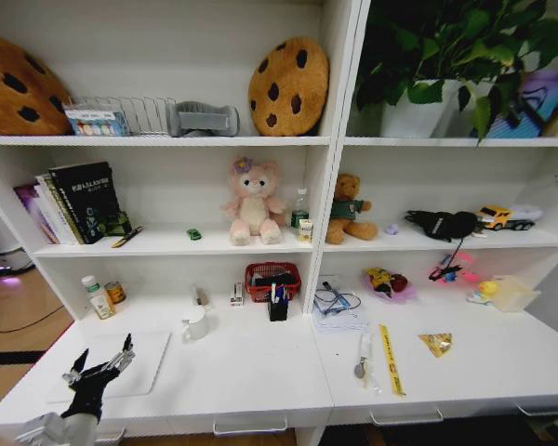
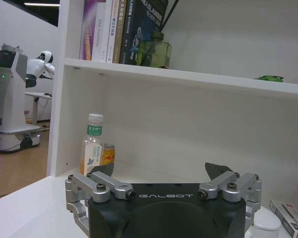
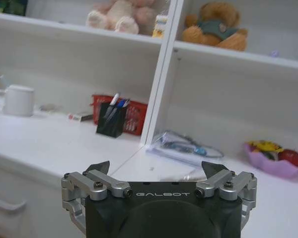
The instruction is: Organize the objects on the table.
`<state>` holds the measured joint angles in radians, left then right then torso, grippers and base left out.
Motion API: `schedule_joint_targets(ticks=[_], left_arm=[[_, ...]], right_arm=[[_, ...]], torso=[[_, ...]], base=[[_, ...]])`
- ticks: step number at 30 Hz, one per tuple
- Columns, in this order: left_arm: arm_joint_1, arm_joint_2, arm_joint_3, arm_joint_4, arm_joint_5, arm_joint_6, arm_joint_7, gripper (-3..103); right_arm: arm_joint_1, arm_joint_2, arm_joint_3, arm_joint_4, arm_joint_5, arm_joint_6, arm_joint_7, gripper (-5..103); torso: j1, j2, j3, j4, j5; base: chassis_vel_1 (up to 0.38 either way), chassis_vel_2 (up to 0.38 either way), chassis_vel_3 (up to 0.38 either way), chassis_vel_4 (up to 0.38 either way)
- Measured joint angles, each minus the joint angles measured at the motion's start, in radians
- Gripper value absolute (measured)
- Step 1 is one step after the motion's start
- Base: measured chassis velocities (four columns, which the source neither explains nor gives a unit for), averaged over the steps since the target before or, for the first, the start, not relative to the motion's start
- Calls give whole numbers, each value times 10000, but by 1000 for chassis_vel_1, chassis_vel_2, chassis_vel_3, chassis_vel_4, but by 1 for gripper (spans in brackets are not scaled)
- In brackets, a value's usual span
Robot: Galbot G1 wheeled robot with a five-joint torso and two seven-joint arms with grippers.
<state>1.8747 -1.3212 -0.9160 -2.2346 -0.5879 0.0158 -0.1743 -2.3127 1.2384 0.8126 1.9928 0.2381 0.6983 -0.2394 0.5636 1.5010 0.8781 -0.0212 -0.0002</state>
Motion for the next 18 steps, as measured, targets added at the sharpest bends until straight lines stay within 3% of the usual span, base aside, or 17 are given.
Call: schedule_joint_targets(ticks=[4, 7, 9, 18], left_arm=[[172, 185, -5, -286, -34, -17, 47, 100], [209, 227, 10, -361, -30, -17, 57, 100], [324, 373, 98, -656, 13, 65, 70, 100], [208, 493, 258, -773, 162, 307, -46, 100]], right_arm=[[374, 438, 114, 1334, 421, -733, 754, 100], [477, 483, 120, 1460, 492, -849, 880, 100], [1069, 584, 170, 1878, 802, -1433, 1480, 100], [2381, 251, 610, 2027, 1436, -2970, 2349, 100]], torso=[[0, 0, 0, -2, 1], [0, 0, 0, -1, 2], [0, -1, 0, -2, 2], [1, -2, 1, 0, 3]], base=[[0, 0, 0, 0], [0, 0, 0, 0], [0, 0, 0, 0], [0, 0, 0, 0]])
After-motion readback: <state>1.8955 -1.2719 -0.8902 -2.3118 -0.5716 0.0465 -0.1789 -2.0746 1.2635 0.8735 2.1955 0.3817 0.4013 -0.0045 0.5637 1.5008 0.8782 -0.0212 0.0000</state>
